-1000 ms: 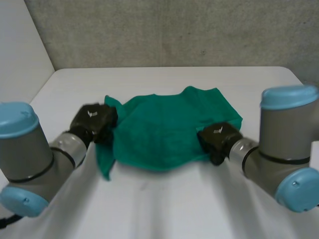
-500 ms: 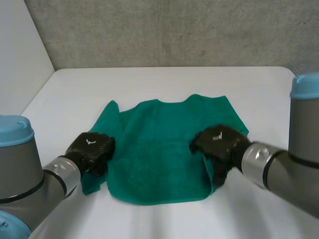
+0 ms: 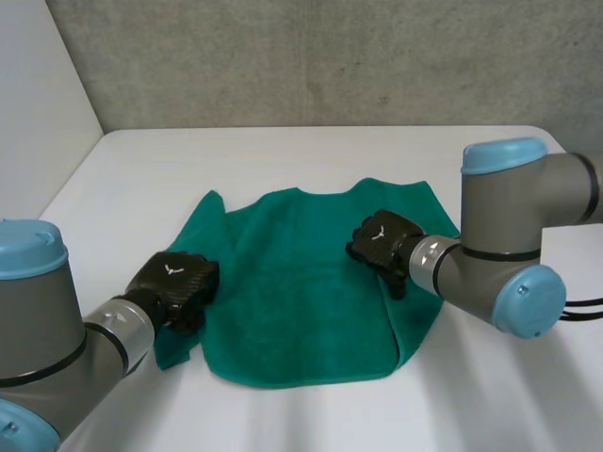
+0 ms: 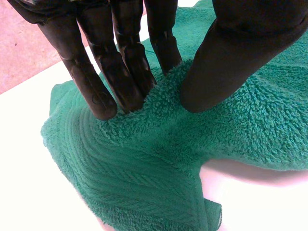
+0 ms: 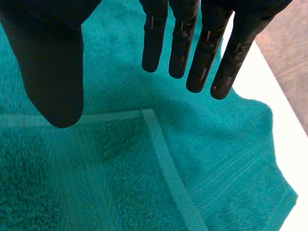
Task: Fold the towel.
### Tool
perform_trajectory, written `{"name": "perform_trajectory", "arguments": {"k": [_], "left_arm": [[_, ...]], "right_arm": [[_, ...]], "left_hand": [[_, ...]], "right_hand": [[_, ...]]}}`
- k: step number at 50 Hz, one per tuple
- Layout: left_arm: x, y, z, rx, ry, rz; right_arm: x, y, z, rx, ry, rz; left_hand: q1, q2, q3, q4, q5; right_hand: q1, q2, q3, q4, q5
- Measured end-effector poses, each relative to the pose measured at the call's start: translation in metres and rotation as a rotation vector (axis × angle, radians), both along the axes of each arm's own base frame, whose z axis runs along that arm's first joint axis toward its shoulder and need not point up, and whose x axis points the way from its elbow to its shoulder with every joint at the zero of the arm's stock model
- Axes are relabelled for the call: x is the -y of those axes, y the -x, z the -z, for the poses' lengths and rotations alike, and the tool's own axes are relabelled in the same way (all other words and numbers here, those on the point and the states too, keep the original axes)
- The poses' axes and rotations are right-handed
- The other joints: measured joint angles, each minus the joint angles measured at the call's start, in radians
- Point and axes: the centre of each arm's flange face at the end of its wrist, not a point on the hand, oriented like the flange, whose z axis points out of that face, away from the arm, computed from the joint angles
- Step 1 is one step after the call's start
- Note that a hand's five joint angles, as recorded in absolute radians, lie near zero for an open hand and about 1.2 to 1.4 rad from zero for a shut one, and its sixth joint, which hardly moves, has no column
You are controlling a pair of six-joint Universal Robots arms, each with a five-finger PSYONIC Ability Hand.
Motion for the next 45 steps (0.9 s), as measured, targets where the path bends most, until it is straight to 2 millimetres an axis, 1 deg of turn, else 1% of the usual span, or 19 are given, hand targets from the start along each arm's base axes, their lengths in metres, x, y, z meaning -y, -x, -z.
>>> {"name": "perform_trajectory", "arguments": {"k": [6,13,17,23,29,33,34,45], "left_arm": [[0.000,0.000,0.000,0.000,0.000,0.000],[0.001,-0.001,0.000,0.000,0.000,-0.003],[0.001,-0.001,0.000,0.000,0.000,-0.004],[0.001,-0.001,0.000,0.000,0.000,-0.006],[0.002,-0.002,0.000,0.000,-0.001,-0.009],[0.002,-0.002,0.000,0.000,-0.002,-0.009],[0.002,-0.002,0.000,0.000,-0.002,-0.009],[0.001,-0.001,0.000,-0.001,-0.002,-0.006]], "right_arm": [[0.005,-0.001,0.015,-0.005,0.002,0.004],[0.009,0.000,0.020,0.013,0.018,0.015],[0.014,0.003,0.023,0.016,0.022,0.029],[0.020,0.009,0.025,0.015,0.020,0.049],[0.025,0.014,0.027,0.013,0.015,0.066],[0.026,0.017,0.028,0.010,0.009,0.075],[0.026,0.018,0.029,0.010,0.006,0.076],[0.024,0.018,0.029,0.042,-0.031,0.100]], "left_hand": [[0.000,0.000,0.000,0.000,0.000],[0.000,0.000,0.000,0.000,0.000],[0.000,0.000,0.000,0.000,0.000],[0.000,0.000,0.000,0.000,0.000],[0.000,0.000,0.000,0.000,0.000],[0.000,0.000,0.000,0.000,0.000],[0.000,0.000,0.000,0.000,0.000],[0.000,0.000,0.000,0.000,0.000]], "right_hand": [[0.017,0.023,0.025,0.024,0.025],[0.133,0.153,0.151,0.151,0.143],[0.206,0.240,0.236,0.239,0.229],[0.216,0.248,0.251,0.255,0.242],[0.133,0.140,0.133,0.138,0.172],[0.133,0.140,0.133,0.138,0.172],[0.072,0.072,0.057,0.058,0.090],[0.030,0.000,-0.007,-0.005,0.025]]}}
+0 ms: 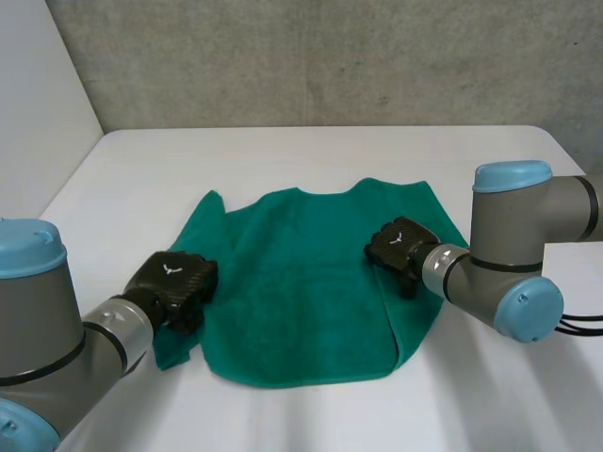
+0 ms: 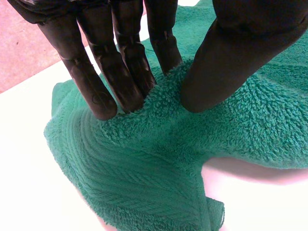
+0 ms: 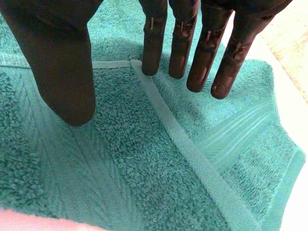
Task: Fold the towel.
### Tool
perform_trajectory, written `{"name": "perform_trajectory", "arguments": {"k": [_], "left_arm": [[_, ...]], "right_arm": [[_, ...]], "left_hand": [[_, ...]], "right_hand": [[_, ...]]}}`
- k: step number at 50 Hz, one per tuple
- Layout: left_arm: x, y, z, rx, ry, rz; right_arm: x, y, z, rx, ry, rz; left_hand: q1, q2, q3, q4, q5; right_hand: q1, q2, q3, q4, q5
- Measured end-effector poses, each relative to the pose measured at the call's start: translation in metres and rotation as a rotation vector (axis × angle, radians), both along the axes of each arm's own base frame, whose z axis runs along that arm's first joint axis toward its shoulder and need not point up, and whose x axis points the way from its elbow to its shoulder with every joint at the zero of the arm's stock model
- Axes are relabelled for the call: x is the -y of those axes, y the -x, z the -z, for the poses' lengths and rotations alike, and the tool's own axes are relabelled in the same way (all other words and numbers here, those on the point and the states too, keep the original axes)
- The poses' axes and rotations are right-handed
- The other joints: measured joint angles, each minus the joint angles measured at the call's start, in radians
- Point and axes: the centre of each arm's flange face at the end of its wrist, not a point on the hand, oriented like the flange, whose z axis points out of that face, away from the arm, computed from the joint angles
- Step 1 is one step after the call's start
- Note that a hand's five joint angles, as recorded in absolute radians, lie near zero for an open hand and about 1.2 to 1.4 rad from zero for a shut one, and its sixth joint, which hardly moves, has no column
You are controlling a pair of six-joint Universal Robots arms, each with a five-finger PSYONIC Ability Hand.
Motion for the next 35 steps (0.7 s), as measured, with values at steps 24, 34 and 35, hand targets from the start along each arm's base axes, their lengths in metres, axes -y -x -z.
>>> {"name": "perform_trajectory", "arguments": {"k": [24,34,35], "left_arm": [[-0.0004,0.0004,0.0000,-0.003,-0.002,0.001],[-0.0005,0.0005,0.0000,-0.004,-0.002,0.001],[-0.0004,0.0004,0.0000,-0.004,-0.002,0.001]], "right_arm": [[0.0033,-0.0011,-0.0025,0.032,-0.008,0.016],[0.0035,-0.0006,0.0050,0.024,-0.024,0.017],[0.0035,-0.0005,0.0055,0.024,-0.025,0.017]], "left_hand": [[0.000,0.000,0.000,0.000,0.000],[0.000,0.000,0.000,0.000,0.000],[0.000,0.000,0.000,0.000,0.000]], "right_hand": [[-0.097,-0.089,-0.090,-0.095,-0.100],[0.020,0.053,0.060,0.059,0.023],[0.021,0.057,0.065,0.063,0.026]]}}
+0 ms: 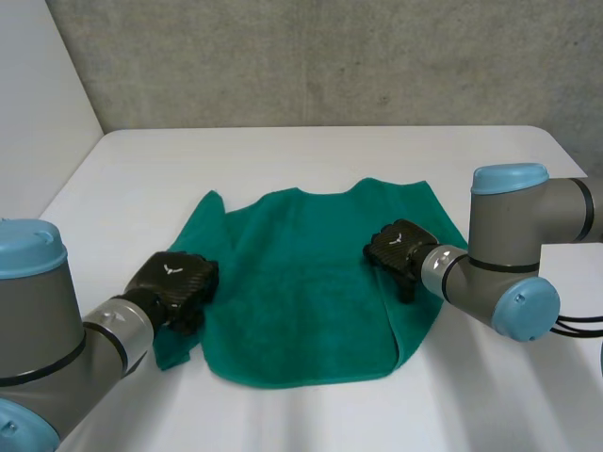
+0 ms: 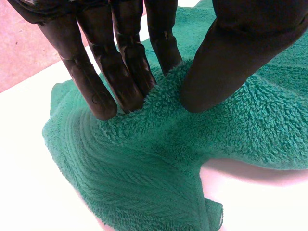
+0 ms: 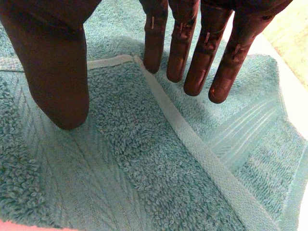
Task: Fold the towel.
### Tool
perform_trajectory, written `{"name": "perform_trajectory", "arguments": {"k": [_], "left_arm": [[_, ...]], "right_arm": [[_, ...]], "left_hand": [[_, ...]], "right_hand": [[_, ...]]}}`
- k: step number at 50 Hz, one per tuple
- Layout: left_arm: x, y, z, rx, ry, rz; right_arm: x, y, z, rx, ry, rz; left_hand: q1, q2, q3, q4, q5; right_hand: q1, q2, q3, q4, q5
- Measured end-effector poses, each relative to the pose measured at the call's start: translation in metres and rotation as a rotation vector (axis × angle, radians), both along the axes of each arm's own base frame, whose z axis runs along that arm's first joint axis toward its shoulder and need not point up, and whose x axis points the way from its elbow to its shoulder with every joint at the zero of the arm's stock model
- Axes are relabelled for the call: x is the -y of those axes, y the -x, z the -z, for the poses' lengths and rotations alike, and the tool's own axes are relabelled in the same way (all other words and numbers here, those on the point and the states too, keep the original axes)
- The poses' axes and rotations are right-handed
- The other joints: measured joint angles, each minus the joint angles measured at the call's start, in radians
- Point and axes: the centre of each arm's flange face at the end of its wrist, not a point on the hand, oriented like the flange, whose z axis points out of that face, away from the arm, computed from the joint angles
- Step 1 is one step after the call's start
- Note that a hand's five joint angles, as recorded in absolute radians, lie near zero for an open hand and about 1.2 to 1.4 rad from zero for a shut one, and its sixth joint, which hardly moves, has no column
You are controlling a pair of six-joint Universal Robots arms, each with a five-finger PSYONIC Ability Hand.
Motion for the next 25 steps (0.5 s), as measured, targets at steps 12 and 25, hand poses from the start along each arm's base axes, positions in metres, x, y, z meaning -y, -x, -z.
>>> {"name": "perform_trajectory", "arguments": {"k": [12,25], "left_arm": [[0.0000,0.0000,0.0000,0.000,0.000,0.000],[-0.0008,0.0003,0.0000,-0.002,-0.002,0.001]], "right_arm": [[0.0039,-0.0002,0.0032,0.025,0.018,0.020],[0.0073,0.0004,-0.0006,0.089,0.015,0.063]], "left_hand": [[0.000,0.000,0.000,0.000,0.000],[0.000,0.000,0.000,0.000,0.000]], "right_hand": [[0.211,0.419,0.421,0.426,0.392],[0.368,0.438,0.440,0.446,0.453]]}}
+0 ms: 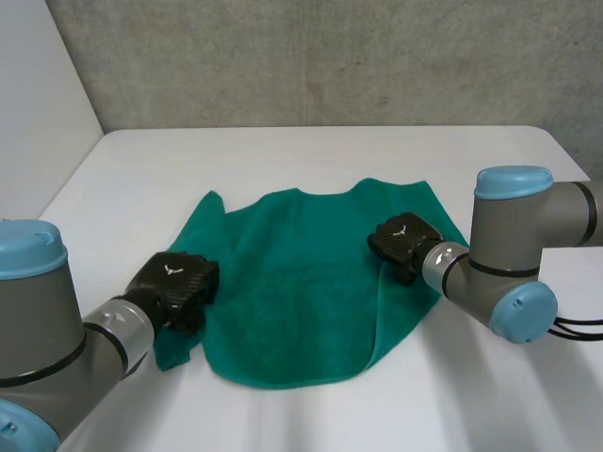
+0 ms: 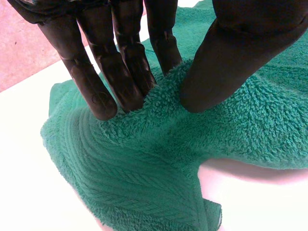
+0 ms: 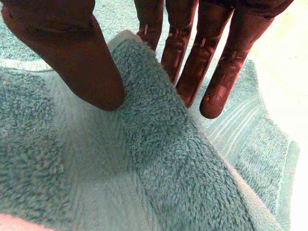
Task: Fold the towel.
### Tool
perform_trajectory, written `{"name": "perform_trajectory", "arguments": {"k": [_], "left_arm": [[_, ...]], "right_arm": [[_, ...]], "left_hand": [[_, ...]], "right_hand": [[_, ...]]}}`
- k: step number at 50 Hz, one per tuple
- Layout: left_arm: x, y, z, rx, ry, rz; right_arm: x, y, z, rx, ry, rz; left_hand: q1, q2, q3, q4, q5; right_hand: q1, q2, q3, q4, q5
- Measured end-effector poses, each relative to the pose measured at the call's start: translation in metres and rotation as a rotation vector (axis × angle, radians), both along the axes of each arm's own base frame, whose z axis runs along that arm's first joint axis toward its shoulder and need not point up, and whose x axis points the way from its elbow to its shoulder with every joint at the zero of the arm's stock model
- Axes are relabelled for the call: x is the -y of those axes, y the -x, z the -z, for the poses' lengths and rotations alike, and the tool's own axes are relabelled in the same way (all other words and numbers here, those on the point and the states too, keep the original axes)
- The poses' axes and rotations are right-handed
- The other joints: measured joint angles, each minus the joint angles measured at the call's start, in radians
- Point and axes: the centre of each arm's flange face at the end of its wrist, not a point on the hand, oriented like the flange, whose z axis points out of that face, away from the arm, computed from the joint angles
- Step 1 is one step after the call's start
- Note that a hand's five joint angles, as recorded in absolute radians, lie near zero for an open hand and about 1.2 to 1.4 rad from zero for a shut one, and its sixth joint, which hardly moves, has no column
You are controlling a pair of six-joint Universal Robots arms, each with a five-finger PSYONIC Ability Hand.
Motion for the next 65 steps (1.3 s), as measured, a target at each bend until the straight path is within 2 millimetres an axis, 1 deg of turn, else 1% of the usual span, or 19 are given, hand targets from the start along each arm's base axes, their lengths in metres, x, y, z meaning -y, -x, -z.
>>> {"name": "perform_trajectory", "arguments": {"k": [10,20,22,28,33,37,41,45,49,54,55,56,57,60,61,62,63,64,65], "left_arm": [[-0.001,-0.001,0.000,0.002,-0.011,-0.003],[-0.002,-0.006,0.002,0.027,-0.043,-0.029],[-0.002,-0.008,0.002,0.038,-0.051,-0.040],[-0.009,-0.012,0.000,0.065,-0.083,-0.050],[-0.024,-0.015,-0.006,0.101,-0.160,-0.039],[-0.035,-0.018,-0.009,0.125,-0.221,-0.032],[-0.039,-0.019,-0.010,0.135,-0.248,-0.028],[-0.036,-0.018,-0.009,0.134,-0.248,-0.027],[-0.009,-0.008,-0.001,0.120,-0.197,-0.034],[0.021,0.003,-0.003,0.108,-0.123,-0.034],[0.039,0.010,-0.011,0.102,-0.063,-0.029],[0.039,0.010,-0.011,0.102,-0.063,-0.029],[0.054,0.015,-0.022,0.096,-0.001,-0.026],[0.073,0.022,-0.043,0.081,0.095,-0.026],[0.091,0.028,-0.069,0.058,0.206,-0.035],[0.091,0.028,-0.069,0.058,0.206,-0.035],[0.099,0.030,-0.087,0.040,0.273,-0.042],[0.110,0.033,-0.111,0.007,0.372,-0.057],[0.110,0.033,-0.111,0.007,0.372,-0.057]], "right_arm": [[0.006,0.012,-0.006,0.002,0.001,0.048],[0.007,0.062,-0.064,0.042,0.067,0.208],[-0.001,0.076,-0.078,0.037,0.073,0.240],[-0.030,0.107,-0.093,-0.061,0.023,0.274],[-0.064,0.135,-0.091,-0.258,-0.090,0.238],[-0.084,0.144,-0.086,-0.354,-0.157,0.182],[-0.089,0.145,-0.083,-0.374,-0.168,0.157],[-0.085,0.143,-0.079,-0.348,-0.149,0.161],[-0.057,0.130,-0.065,-0.272,-0.116,0.180],[-0.030,0.112,-0.072,-0.209,-0.050,0.191],[-0.015,0.102,-0.085,-0.165,0.010,0.207],[-0.015,0.102,-0.085,-0.165,0.010,0.207],[-0.003,0.095,-0.101,-0.124,0.071,0.225],[0.012,0.088,-0.128,-0.058,0.167,0.253],[0.021,0.084,-0.147,-0.009,0.234,0.272],[0.021,0.084,-0.147,-0.009,0.234,0.272],[0.034,0.079,-0.185,0.096,0.363,0.301],[0.039,0.077,-0.210,0.172,0.448,0.318],[0.039,0.077,-0.210,0.172,0.448,0.318]], "left_hand": [[0.000,0.000,0.000,0.000,0.000],[0.000,0.000,0.000,0.000,0.000],[0.000,0.000,0.000,0.000,0.000],[0.000,0.000,0.000,0.000,0.000],[0.000,0.000,0.000,0.000,0.000],[0.000,0.000,0.000,0.000,0.000],[0.000,0.000,0.000,0.000,0.000],[0.000,0.000,0.000,0.000,0.000],[0.000,0.001,0.001,0.000,0.000],[0.000,0.001,0.001,0.000,0.000],[0.000,0.001,0.001,0.000,0.000],[0.000,0.001,0.001,0.000,0.000],[0.000,0.001,0.001,0.000,0.000],[0.000,0.001,0.002,0.000,0.000],[0.000,0.001,0.002,0.000,0.000],[0.000,0.001,0.002,0.000,0.000],[0.000,0.001,0.002,0.000,0.000],[0.000,0.001,0.002,0.000,0.000],[0.000,0.001,0.002,0.000,0.000]], "right_hand": [[0.088,0.134,0.134,0.142,0.123],[0.088,0.134,0.137,0.144,0.128],[0.088,0.134,0.138,0.144,0.128],[0.088,0.134,0.138,0.144,0.130],[0.088,0.134,0.138,0.144,0.130],[0.088,0.134,0.138,0.144,0.130],[0.088,0.134,0.138,0.144,0.130],[0.088,0.134,0.138,0.144,0.130],[0.088,0.134,0.138,0.144,0.134],[0.088,0.134,0.138,0.144,0.135],[0.088,0.134,0.138,0.144,0.135],[0.088,0.134,0.138,0.144,0.135],[0.088,0.134,0.138,0.144,0.135],[0.088,0.134,0.138,0.144,0.135],[0.088,0.134,0.138,0.144,0.135],[0.088,0.134,0.138,0.144,0.135],[0.088,0.134,0.138,0.144,0.135],[0.088,0.134,0.138,0.144,0.135],[0.088,0.134,0.138,0.144,0.135]]}}
